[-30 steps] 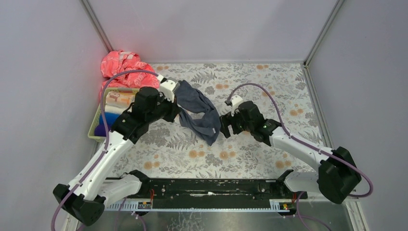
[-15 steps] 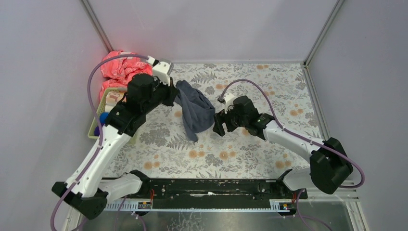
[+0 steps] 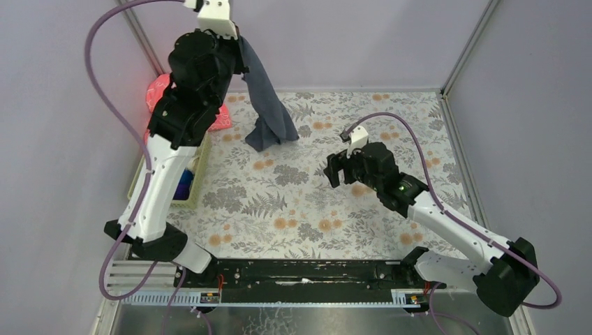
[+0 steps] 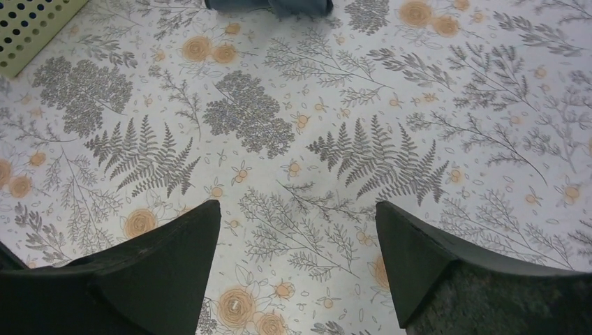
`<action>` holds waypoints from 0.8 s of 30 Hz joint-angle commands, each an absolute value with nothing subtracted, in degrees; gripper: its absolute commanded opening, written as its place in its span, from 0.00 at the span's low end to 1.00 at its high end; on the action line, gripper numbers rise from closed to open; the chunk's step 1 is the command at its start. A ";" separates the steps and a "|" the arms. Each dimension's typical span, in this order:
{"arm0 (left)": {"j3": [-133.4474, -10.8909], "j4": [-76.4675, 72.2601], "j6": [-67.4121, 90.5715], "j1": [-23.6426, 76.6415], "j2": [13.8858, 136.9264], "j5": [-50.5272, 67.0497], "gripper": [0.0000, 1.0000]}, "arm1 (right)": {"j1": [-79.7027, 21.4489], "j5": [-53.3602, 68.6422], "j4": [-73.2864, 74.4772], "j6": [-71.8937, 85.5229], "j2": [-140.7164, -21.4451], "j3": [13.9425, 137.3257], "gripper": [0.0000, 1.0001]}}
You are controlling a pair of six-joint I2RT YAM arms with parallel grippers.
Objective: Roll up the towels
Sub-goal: Flatten out the towel at the center of the board.
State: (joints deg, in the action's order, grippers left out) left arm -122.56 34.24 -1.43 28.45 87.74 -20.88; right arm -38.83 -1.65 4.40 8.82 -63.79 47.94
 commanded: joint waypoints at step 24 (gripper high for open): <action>-120.55 22.21 8.18 58.31 104.35 -7.13 0.45 | -38.57 -48.46 15.26 23.40 -38.78 37.33 0.93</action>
